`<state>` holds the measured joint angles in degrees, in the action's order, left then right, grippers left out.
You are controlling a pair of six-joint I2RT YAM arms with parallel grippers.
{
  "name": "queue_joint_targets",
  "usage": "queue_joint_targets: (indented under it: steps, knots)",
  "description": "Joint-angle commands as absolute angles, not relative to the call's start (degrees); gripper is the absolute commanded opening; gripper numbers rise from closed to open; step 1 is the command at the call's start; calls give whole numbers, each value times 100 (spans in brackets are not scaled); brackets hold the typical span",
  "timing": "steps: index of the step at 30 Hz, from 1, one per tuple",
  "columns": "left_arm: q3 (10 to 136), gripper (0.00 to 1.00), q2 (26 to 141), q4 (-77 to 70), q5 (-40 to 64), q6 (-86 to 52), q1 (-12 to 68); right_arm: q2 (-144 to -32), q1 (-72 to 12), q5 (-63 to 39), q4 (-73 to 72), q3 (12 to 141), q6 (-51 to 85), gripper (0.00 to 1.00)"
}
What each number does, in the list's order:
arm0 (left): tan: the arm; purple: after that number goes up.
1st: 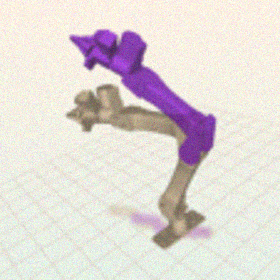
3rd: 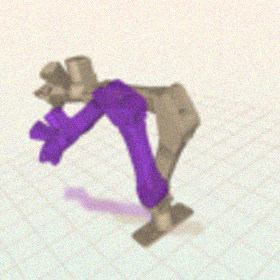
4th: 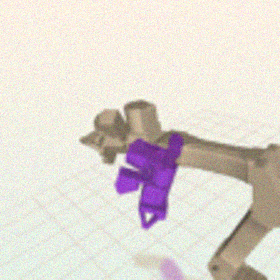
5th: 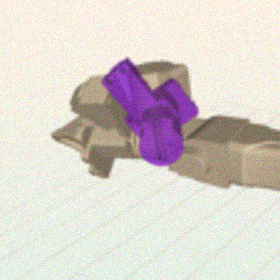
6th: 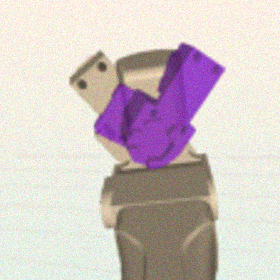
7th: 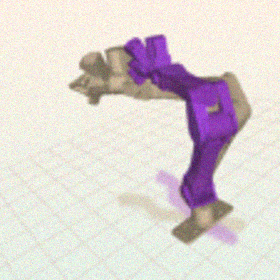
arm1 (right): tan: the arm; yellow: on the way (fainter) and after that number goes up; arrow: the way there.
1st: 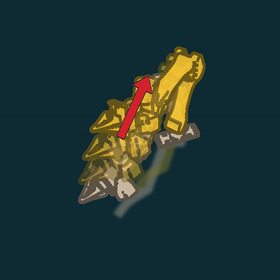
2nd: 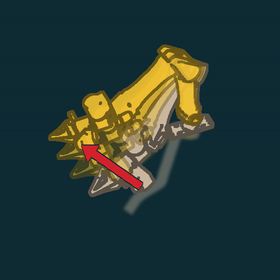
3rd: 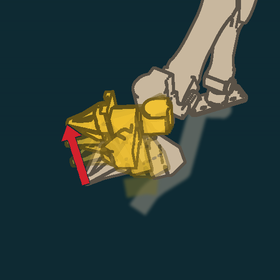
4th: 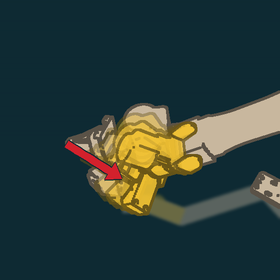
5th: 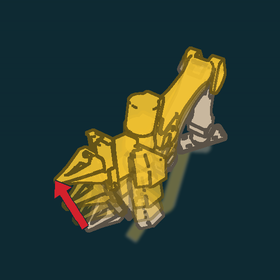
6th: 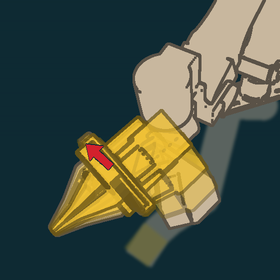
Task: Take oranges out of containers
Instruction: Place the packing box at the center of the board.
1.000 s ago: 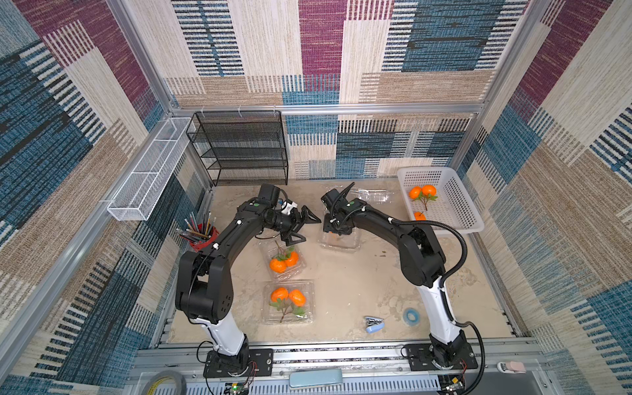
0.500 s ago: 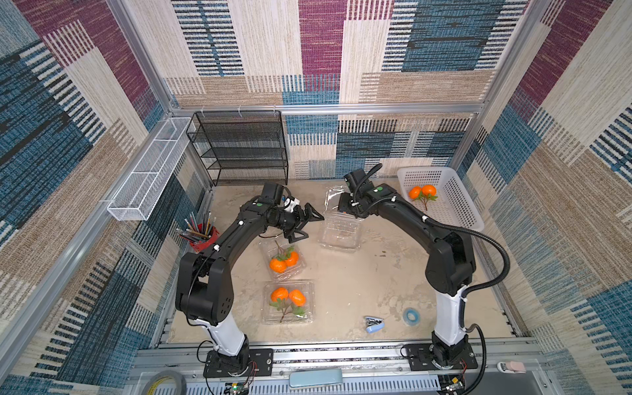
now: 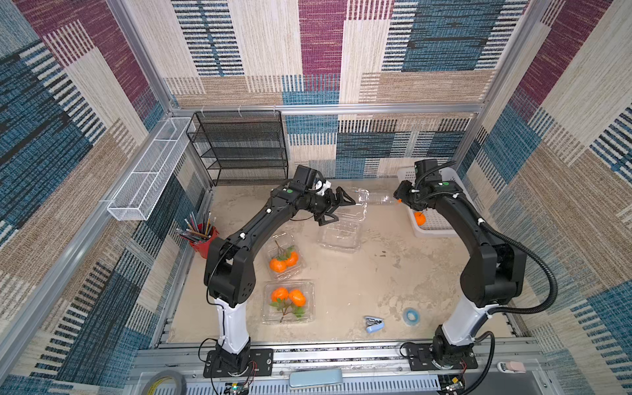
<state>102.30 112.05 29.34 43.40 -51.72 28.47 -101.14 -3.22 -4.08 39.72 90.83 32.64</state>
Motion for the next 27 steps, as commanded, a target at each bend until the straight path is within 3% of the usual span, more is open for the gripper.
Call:
queue_joint_targets:
  steps: [1, 9, 17, 20, 27]
  knots:
    - [10563, 99, 11477, 2929, 4356, -5361, 3036, -10152, 72, -711, 3665, 8940, 3064, 59]
    - [10979, 99, 11827, 3094, 4352, -5357, 3261, -10524, 1119, -1154, 3425, 8763, 2997, 59]
    - [11520, 99, 12161, 3376, 4324, -5344, 3267, -11303, 1651, -1326, 3439, 9117, 3024, 61]
    - [11542, 99, 12214, 3430, 4299, -5353, 3269, -11601, 1705, -1323, 3570, 9335, 2968, 66]
    - [11557, 99, 12111, 3944, 3999, -5084, 3196, -11669, 1717, -1231, 3777, 9647, 3021, 91]
